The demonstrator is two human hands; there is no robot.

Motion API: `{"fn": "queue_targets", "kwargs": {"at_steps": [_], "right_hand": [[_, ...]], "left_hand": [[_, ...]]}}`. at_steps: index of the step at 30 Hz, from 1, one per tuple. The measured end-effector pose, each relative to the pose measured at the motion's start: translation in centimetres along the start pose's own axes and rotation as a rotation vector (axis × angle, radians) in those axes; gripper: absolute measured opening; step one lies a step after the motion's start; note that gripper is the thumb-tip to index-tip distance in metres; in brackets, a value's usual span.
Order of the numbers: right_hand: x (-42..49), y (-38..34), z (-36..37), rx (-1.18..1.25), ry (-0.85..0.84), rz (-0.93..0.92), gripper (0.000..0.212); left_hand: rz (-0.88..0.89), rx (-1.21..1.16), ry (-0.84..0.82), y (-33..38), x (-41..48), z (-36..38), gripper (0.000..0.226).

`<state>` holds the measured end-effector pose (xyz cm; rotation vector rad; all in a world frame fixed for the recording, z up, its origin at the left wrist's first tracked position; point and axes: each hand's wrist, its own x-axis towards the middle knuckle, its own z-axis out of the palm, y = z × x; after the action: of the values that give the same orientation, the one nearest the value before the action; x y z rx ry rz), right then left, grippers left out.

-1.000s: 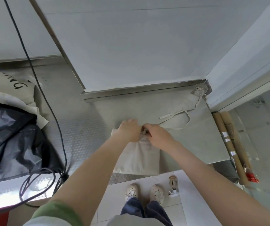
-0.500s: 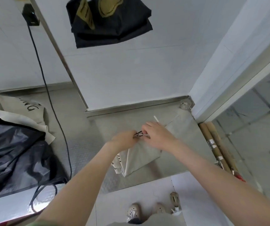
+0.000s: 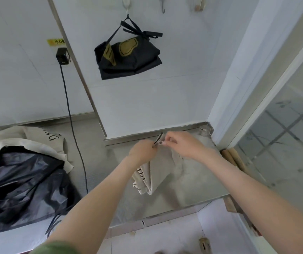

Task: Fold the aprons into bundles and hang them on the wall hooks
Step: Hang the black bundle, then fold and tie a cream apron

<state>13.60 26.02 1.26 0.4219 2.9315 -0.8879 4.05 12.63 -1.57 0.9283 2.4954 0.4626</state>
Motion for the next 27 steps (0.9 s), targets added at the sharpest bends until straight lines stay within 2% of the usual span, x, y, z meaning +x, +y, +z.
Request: {"fn": "queue_targets", "kwargs": {"at_steps": [3,5,8,11,15,18,21,22,24,27], "right_hand": [[-1.1,0.2,-0.1,-0.032,-0.008,-0.012,0.029],[-1.7,1.0,-0.2,-0.034,-0.008,0.014,0.026],[-2.3,2.6,0.3,-0.02,0.005,0.034,0.022],[-2.9,4.3,0.8,-0.075,0.019,0.046,0.017],[-3.7,6.4,1.5,-0.261,0.078,0.057,0.066],[-4.4,7.5,2.2,-0.247,0.09,0.004,0.083],[-4.7,7.6,2.8,-0.061,0.141,-0.01,0.092],[-4.9,7.0,2.7,0.016,0.209,-0.029,0.089],[-4.8,6.3,2.7,0.138,0.345,-0.059,0.063],[-4.5,5.3,2.4,0.348,0.31,0.023,0.023]], "left_hand": [[-0.048,-0.212,0.113,0.4,0.0,-1.0,0.032],[-0.088,-0.433,0.159,0.8,-0.1,-1.8,0.032],[-0.141,-0.803,0.139,1.0,-0.6,-2.6,0.02],[-0.141,-1.017,0.066,1.2,-1.3,-2.7,0.009],[-0.242,-1.245,0.079,1.5,-1.5,-2.4,0.011],[-0.39,-1.409,0.055,1.3,-1.5,-2.3,0.009],[-0.343,-1.527,-0.052,1.2,-1.4,-1.8,0.027],[-0.326,-1.579,-0.06,1.0,-1.2,-1.5,0.034],[-0.357,-1.669,-0.021,0.8,-1.0,-1.2,0.047],[-0.441,-1.698,0.022,0.3,-1.0,-0.7,0.04]]}}
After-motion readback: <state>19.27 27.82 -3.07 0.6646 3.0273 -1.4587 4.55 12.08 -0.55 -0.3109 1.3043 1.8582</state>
